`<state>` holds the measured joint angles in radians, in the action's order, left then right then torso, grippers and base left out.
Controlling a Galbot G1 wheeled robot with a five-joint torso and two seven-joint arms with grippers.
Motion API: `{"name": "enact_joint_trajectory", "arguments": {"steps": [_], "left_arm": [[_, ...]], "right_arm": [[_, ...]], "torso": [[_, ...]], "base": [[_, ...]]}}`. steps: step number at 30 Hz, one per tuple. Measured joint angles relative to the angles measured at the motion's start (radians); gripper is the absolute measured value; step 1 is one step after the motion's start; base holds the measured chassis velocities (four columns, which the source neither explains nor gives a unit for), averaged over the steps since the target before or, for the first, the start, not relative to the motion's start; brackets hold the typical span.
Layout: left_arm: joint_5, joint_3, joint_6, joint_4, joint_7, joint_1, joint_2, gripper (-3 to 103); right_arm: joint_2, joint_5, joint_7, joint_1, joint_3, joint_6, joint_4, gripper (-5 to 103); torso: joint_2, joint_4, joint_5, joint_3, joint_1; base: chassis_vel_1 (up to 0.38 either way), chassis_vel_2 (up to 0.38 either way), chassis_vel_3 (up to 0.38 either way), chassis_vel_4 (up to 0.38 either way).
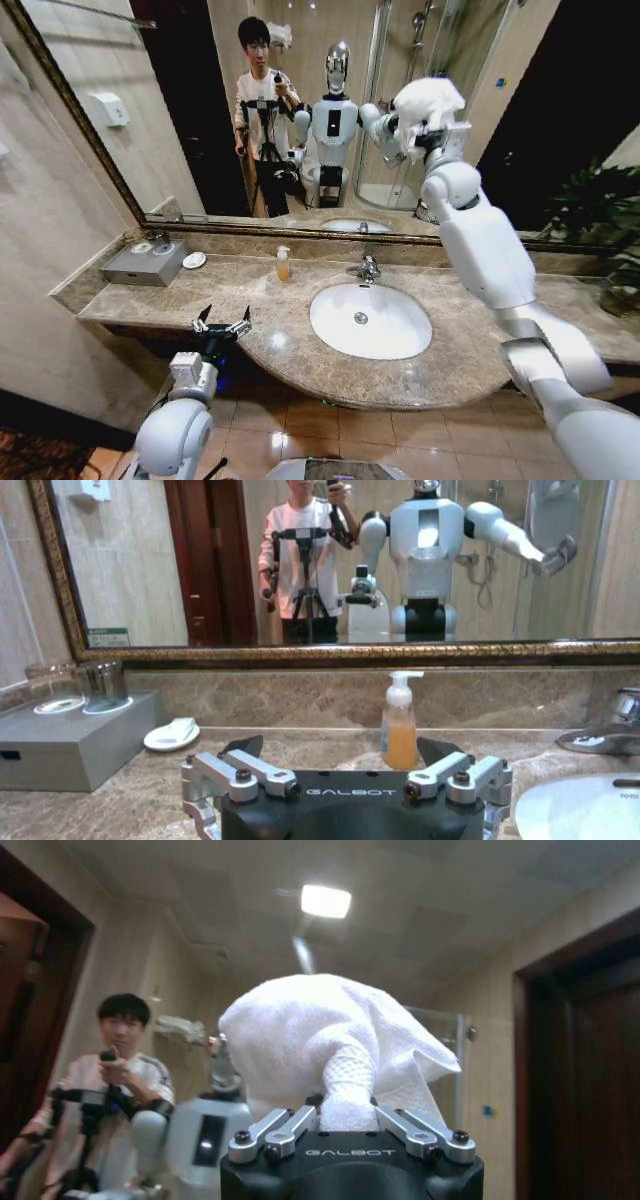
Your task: Pick up the towel from the sink counter and wipe the mirror surface.
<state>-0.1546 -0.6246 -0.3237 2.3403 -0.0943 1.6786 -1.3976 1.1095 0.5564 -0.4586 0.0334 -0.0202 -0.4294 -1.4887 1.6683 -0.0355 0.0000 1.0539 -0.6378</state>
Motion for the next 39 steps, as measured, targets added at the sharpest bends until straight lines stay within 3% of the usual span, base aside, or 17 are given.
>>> {"name": "enact_joint_trajectory", "arguments": {"steps": [8,15,26,31,34,39], "left_arm": [[0.000,0.000,0.000,0.000,0.000,0.000,0.000,100],[0.000,0.000,0.000,0.000,0.000,0.000,0.000,100],[0.000,0.000,0.000,0.000,0.000,0.000,0.000,100],[0.000,0.000,0.000,0.000,0.000,0.000,0.000,100],[0.000,0.000,0.000,0.000,0.000,0.000,0.000,100],[0.000,0.000,0.000,0.000,0.000,0.000,0.000,100]], "right_arm": [[0.064,-0.009,-0.016,0.054,0.040,0.001,0.017,14],[0.032,-0.006,-0.031,0.142,0.010,-0.006,-0.025,14],[0.030,-0.017,0.002,-0.004,0.053,0.000,0.011,14],[0.032,-0.024,-0.036,0.047,0.082,-0.022,-0.086,14],[0.009,-0.023,-0.051,0.086,0.088,-0.026,-0.129,14],[-0.030,0.019,-0.083,0.125,0.091,-0.036,-0.189,14]], "torso": [[0.000,-0.0010,-0.0005,0.000,0.001],[0.000,0.0002,0.0003,0.000,0.000],[0.000,-0.0004,-0.0003,0.000,0.000],[0.000,-0.0013,-0.0001,0.000,0.000],[0.000,-0.0002,0.0000,0.000,0.000],[0.000,-0.0001,-0.0001,0.000,0.000]], "base": [[0.000,0.000,0.000,0.000],[0.000,0.000,0.000,0.000],[0.000,0.000,0.000,0.000],[0.000,0.000,0.000,0.000],[0.000,0.000,0.000,0.000],[0.000,0.000,0.000,0.000]]}}
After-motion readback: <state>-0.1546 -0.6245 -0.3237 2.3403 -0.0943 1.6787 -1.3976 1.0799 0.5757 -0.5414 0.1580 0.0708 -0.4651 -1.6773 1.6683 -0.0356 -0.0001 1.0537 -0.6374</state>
